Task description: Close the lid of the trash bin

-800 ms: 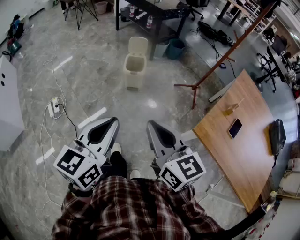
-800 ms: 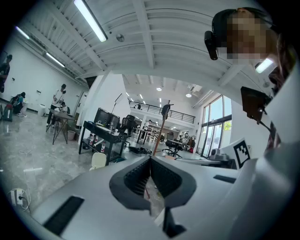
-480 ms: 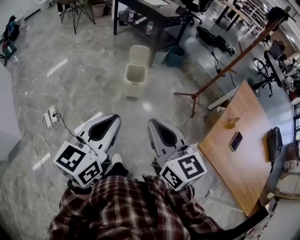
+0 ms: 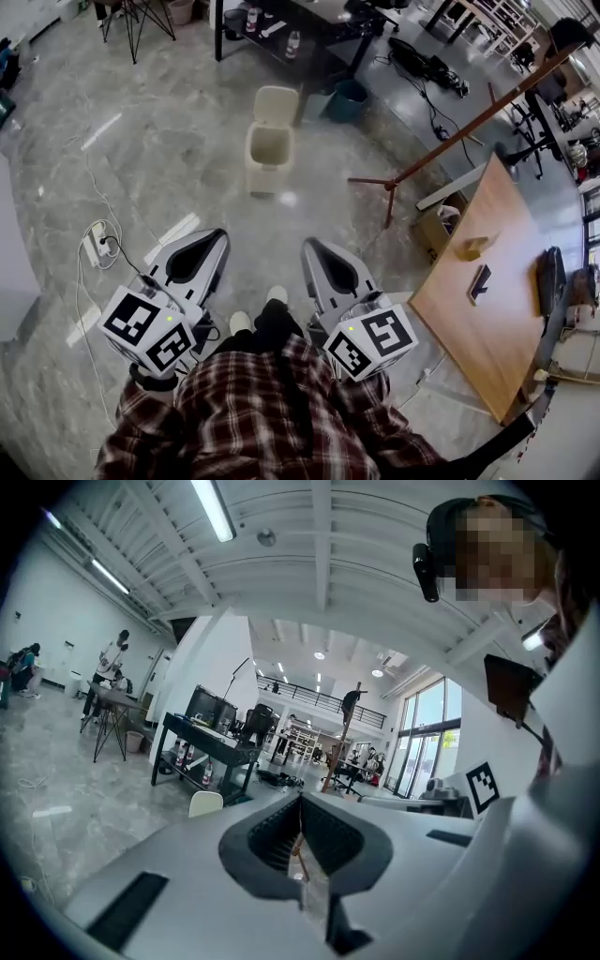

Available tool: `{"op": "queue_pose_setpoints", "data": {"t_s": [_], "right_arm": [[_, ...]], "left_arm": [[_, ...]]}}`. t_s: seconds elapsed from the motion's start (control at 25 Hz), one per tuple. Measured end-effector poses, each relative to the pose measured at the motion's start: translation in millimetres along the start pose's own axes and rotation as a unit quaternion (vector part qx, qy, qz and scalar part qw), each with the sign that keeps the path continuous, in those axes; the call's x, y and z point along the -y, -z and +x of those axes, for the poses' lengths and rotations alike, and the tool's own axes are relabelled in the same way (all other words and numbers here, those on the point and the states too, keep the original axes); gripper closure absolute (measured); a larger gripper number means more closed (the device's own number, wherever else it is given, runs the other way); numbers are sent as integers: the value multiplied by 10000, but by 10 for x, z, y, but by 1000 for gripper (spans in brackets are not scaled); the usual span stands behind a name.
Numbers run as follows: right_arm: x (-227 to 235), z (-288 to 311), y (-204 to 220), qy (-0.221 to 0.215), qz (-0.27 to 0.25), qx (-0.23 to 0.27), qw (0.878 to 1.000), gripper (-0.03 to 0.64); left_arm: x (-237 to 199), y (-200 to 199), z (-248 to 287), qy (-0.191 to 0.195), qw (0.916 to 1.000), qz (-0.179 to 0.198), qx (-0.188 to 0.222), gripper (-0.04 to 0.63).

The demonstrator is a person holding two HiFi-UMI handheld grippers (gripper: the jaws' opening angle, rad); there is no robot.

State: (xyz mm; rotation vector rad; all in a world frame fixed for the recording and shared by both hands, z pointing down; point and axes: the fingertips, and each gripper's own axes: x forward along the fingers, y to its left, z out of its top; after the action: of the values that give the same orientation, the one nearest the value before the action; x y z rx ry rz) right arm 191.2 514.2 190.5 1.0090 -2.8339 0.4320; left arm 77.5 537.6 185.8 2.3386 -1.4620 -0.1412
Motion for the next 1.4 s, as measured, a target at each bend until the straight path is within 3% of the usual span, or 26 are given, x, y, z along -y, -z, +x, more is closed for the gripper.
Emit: {"op": "queue_pose_setpoints", "data": {"t_s": [0.4,0.84,1.16,1.4], "right_arm": [[806,912,-68,-43,225,-298,9993,604],[1893,1951,-885,-479,-159,-193,9985,604],[2168,2376,-960,-719,-68,-361,9967,604],[2314,2807,-930,-635,10,-502,9967,604]], "left_arm": [[-733,8,942,-220,9988,-346,-268,583],[-1337,-824,2231,-558,9979,-158,270,583],[-1648,-987,2532,-854,9957,-212,282,583],[-2054,-1055,2814,-748,9965,-306,203,583]]}}
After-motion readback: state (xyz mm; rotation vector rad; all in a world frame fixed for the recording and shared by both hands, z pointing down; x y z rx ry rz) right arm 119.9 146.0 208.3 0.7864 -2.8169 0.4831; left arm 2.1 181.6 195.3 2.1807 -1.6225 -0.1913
